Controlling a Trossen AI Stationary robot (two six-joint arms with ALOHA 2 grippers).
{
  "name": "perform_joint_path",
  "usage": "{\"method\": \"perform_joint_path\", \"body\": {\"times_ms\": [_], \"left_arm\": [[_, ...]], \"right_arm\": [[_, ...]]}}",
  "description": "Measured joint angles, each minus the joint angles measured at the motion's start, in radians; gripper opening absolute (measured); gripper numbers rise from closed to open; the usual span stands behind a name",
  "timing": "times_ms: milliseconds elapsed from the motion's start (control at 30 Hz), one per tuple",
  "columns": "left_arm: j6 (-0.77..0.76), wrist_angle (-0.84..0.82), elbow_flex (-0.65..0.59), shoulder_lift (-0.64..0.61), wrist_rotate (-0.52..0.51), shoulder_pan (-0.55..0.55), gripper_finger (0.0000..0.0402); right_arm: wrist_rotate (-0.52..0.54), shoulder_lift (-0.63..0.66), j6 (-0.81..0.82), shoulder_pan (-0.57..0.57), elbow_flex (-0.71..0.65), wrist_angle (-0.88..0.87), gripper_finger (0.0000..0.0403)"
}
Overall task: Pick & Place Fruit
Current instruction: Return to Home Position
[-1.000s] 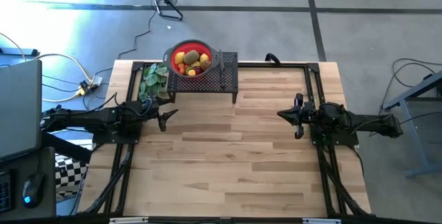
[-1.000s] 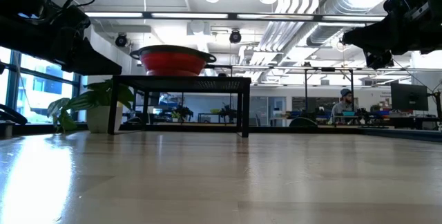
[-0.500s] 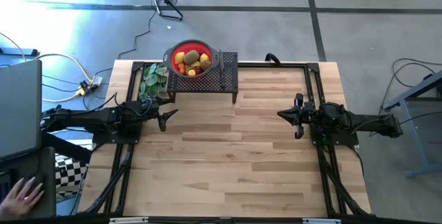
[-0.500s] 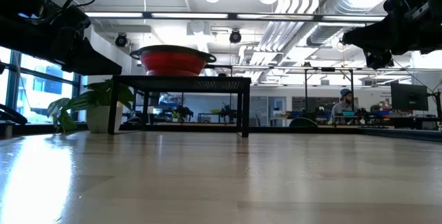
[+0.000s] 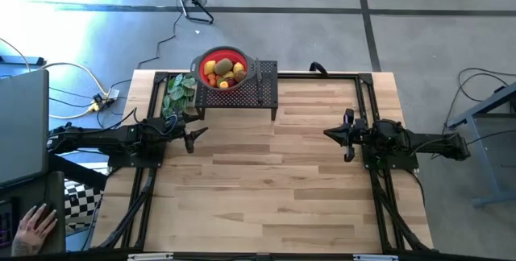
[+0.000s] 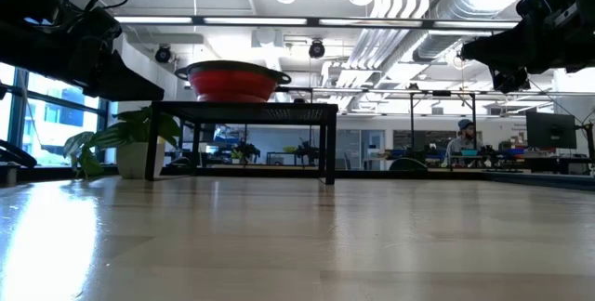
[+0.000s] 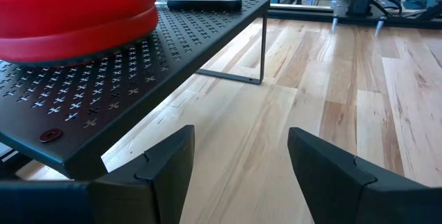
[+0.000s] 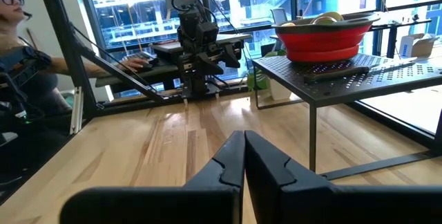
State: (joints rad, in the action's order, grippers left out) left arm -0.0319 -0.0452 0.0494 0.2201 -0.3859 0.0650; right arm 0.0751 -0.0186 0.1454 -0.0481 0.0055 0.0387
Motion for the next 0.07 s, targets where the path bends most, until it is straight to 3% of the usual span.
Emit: {"method": "perform_joint_path", "body": {"times_ms": [67], "left_arm": [[0.000,0.000,0.000,0.000,0.000,0.000,0.0228]], "right_arm": [[0.000,0.000,0.000,0.000,0.000,0.000,0.0004]]}}
